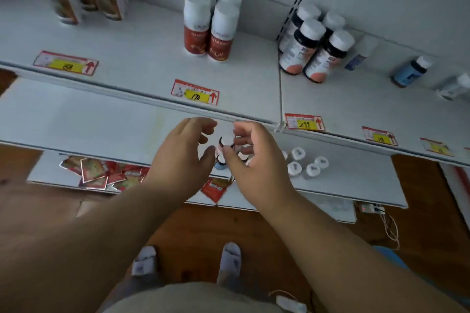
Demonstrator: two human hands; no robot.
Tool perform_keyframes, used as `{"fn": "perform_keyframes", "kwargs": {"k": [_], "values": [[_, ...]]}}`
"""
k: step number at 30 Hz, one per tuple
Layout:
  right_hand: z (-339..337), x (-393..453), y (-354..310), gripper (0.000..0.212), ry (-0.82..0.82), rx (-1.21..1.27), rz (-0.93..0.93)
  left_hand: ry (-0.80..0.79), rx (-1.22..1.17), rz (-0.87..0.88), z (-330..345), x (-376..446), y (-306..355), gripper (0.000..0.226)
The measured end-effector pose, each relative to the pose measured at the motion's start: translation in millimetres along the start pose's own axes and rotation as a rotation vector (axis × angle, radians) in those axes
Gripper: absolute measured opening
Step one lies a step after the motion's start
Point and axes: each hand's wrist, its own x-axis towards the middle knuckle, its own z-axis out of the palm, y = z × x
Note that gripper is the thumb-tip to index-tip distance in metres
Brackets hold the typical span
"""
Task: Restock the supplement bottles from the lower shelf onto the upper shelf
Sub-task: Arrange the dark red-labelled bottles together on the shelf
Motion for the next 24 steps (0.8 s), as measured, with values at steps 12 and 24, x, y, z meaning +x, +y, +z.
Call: {"fn": "perform_keyframes", "kwargs": {"k": [12,24], "values": [[157.2,43.5,230.4,0.036,-0.123,-0.193,0.082,-0.081,-0.126,-0.314,189.3,-11.6,-163.1,0.045],[195.2,152.9,302.7,0.039,0.077,-0.406,0.1,-0.059,-0.197,-0.476,257.0,65.2,-211.6,0.043]]}}
